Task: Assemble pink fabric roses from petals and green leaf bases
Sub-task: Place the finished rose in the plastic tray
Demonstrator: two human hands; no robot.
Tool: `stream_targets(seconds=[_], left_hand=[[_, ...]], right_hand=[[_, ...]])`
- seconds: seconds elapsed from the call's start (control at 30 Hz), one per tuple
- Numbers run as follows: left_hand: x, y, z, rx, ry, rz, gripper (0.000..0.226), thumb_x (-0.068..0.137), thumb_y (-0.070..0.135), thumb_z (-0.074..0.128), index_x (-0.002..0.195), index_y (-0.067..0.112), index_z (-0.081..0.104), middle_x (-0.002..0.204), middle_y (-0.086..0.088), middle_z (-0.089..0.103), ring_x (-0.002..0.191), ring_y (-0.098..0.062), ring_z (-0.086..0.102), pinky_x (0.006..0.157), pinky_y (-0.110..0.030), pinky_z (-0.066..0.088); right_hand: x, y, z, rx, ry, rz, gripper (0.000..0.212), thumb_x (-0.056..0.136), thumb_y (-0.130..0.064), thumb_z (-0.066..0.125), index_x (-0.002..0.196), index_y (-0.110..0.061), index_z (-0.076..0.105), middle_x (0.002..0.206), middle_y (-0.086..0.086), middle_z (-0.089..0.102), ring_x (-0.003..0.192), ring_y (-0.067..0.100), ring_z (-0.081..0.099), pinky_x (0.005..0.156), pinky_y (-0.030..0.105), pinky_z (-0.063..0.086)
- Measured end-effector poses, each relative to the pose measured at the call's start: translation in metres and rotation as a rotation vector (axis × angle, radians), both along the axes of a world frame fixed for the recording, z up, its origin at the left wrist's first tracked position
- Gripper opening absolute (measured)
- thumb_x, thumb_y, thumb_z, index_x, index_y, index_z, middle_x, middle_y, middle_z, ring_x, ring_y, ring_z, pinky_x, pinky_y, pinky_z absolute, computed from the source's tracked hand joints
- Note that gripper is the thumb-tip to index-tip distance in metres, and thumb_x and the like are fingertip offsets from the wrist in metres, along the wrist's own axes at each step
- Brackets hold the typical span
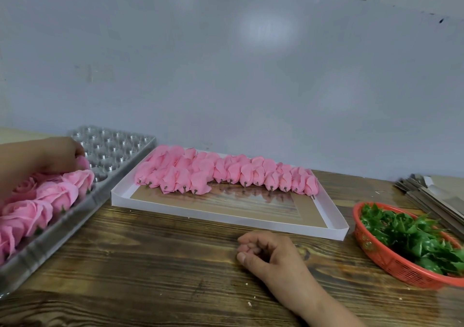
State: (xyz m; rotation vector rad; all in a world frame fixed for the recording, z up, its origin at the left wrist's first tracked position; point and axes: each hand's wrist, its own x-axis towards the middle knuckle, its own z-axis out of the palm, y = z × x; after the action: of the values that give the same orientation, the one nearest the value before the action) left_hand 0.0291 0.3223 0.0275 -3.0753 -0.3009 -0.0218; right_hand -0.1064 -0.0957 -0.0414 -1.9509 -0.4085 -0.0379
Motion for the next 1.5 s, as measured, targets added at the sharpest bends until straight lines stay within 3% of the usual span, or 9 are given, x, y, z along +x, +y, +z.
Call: stream_targets(seconds=[0.37, 0.67, 0.77, 0.87, 0.97, 1.13, 1.27, 1.4, 1.5], left_hand=[[-0.004, -0.011, 0.004, -0.021, 0.062, 0.045, 0.025, 0.091, 0.013, 0.054, 0.114, 0.012, 0.066, 0.116, -0.009, 0.067, 0.107, -0.022, 0.061, 0.086, -0.022, 0.044], [-0.002, -0.004, -0.002, -0.072, 0.015, 0.027, 0.011, 0.089, 0.015, 0.063, 0.092, 0.006, 0.069, 0.107, -0.014, 0.070, 0.104, -0.030, 0.062, 0.077, -0.025, 0.042], [-0.002, -0.006, 0.003, -0.127, 0.027, 0.071, 0.026, 0.090, 0.030, 0.064, 0.096, 0.006, 0.069, 0.102, -0.013, 0.069, 0.091, -0.026, 0.060, 0.077, -0.026, 0.042], [-0.004, -0.010, 0.015, -0.158, -0.013, 0.121, 0.049, 0.092, 0.049, 0.052, 0.090, 0.003, 0.069, 0.090, -0.012, 0.067, 0.087, -0.024, 0.060, 0.074, -0.028, 0.041], [-0.007, -0.016, 0.020, -0.188, -0.111, 0.056, 0.042, 0.088, 0.047, 0.059, 0.081, 0.007, 0.068, 0.074, -0.007, 0.063, 0.078, -0.024, 0.059, 0.068, -0.029, 0.040], [-0.019, -0.064, 0.026, -0.150, -0.312, -0.130, 0.028, 0.085, 0.043, 0.067, 0.091, 0.016, 0.068, 0.092, -0.005, 0.065, 0.083, -0.021, 0.052, 0.077, -0.032, 0.043], [-0.032, -0.134, 0.030, -0.240, -0.298, -0.281, 0.022, 0.085, 0.041, 0.067, 0.083, 0.020, 0.062, 0.075, 0.006, 0.056, 0.077, -0.016, 0.052, 0.067, -0.028, 0.036], [-0.030, -0.192, 0.013, -0.182, -0.165, -0.391, 0.028, 0.086, 0.038, 0.066, 0.093, 0.010, 0.070, 0.096, -0.004, 0.068, 0.089, -0.020, 0.060, 0.075, -0.028, 0.042], [-0.024, -0.218, -0.009, -0.163, -0.123, -0.387, 0.033, 0.089, 0.037, 0.063, 0.112, 0.012, 0.065, 0.118, -0.006, 0.063, 0.107, -0.023, 0.055, 0.077, -0.027, 0.040]], right_hand=[[0.002, -0.002, -0.003, -0.009, -0.015, 0.008, 0.016, 0.078, -0.005, 0.072, 0.086, -0.018, 0.068, 0.075, 0.001, 0.066, 0.066, 0.000, 0.055, 0.071, 0.016, 0.048], [0.002, -0.001, -0.003, -0.032, -0.033, 0.003, 0.015, 0.079, -0.006, 0.072, 0.089, -0.017, 0.068, 0.074, -0.002, 0.065, 0.066, -0.002, 0.054, 0.069, 0.013, 0.046], [0.002, -0.001, -0.002, -0.030, -0.033, 0.002, 0.015, 0.079, -0.006, 0.072, 0.088, -0.018, 0.068, 0.075, -0.002, 0.065, 0.066, -0.002, 0.054, 0.069, 0.013, 0.046], [0.001, -0.001, -0.001, -0.024, -0.026, 0.008, 0.016, 0.079, -0.006, 0.072, 0.089, -0.019, 0.068, 0.077, 0.000, 0.066, 0.067, -0.001, 0.055, 0.070, 0.013, 0.047], [0.002, -0.001, -0.001, -0.019, -0.017, 0.011, 0.016, 0.079, -0.006, 0.071, 0.089, -0.018, 0.068, 0.077, 0.000, 0.065, 0.067, -0.002, 0.055, 0.071, 0.013, 0.047], [0.002, -0.001, -0.001, -0.030, -0.013, 0.004, 0.016, 0.080, -0.007, 0.071, 0.090, -0.018, 0.068, 0.077, 0.000, 0.066, 0.068, -0.002, 0.055, 0.071, 0.014, 0.047], [0.000, 0.000, 0.000, -0.032, -0.005, 0.006, 0.014, 0.080, -0.007, 0.071, 0.091, -0.016, 0.068, 0.078, 0.002, 0.066, 0.068, -0.001, 0.055, 0.072, 0.015, 0.048], [-0.001, 0.000, 0.001, -0.018, 0.007, 0.006, 0.016, 0.080, -0.006, 0.071, 0.089, -0.019, 0.067, 0.077, -0.002, 0.065, 0.068, -0.001, 0.055, 0.072, 0.015, 0.048], [-0.001, 0.001, 0.001, -0.010, 0.004, 0.001, 0.018, 0.080, -0.004, 0.071, 0.087, -0.020, 0.065, 0.076, -0.004, 0.063, 0.066, 0.000, 0.053, 0.071, 0.014, 0.047]])
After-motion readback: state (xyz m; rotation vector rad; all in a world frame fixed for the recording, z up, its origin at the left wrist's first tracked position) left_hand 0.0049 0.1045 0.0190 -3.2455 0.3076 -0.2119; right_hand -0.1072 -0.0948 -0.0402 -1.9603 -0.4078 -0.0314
